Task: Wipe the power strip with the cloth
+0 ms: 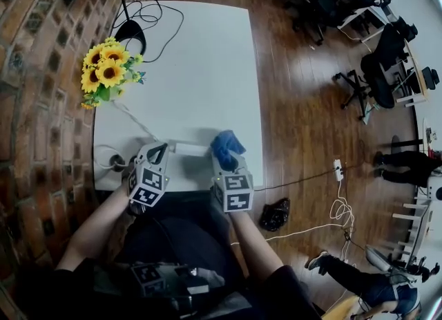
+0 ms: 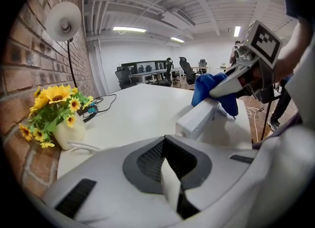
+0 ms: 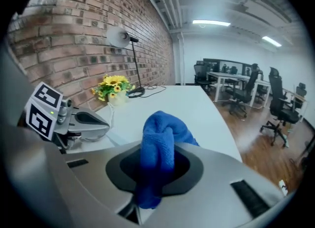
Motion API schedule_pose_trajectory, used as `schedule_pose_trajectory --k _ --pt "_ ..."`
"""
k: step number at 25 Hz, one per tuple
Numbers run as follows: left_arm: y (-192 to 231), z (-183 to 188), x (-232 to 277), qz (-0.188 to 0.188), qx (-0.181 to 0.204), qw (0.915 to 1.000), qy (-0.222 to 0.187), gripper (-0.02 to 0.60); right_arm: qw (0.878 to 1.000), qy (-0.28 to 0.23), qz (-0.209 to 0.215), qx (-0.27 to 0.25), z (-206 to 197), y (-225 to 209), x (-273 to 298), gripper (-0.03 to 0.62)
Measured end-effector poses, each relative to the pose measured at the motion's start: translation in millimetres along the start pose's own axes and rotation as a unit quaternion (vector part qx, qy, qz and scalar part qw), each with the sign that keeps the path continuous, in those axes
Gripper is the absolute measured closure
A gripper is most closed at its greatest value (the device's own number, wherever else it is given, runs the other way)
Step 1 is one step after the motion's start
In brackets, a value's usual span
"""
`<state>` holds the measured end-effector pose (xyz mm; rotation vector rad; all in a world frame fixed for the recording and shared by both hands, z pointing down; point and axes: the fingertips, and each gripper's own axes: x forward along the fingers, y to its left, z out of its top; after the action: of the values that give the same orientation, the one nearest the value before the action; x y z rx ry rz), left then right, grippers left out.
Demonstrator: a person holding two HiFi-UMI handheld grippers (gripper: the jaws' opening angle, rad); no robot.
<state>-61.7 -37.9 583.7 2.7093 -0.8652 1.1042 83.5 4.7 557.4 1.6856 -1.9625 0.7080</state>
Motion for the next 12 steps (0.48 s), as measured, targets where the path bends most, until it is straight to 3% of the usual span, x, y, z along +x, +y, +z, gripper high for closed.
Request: schedule_pose_trajectory --k 3,6,12 --pt "-2.2 -1.8 3.0 0.005 0.015 0.9999 -0.002 0.565 0.999 0.004 0.026 -0.022 0.6 5.2 0.1 0.545" --pt "-0.8 -2.2 0.5 0.008 0.006 0.9999 0.006 0.565 0.998 0.019 0.038 -0.035 1.8 6.6 3.4 0.545" --pt "0.0 -2.7 1.0 0.009 0.003 1.0000 0.001 0.566 0.998 0.015 0.056 -0.011 6.1 23.3 11.3 0.546"
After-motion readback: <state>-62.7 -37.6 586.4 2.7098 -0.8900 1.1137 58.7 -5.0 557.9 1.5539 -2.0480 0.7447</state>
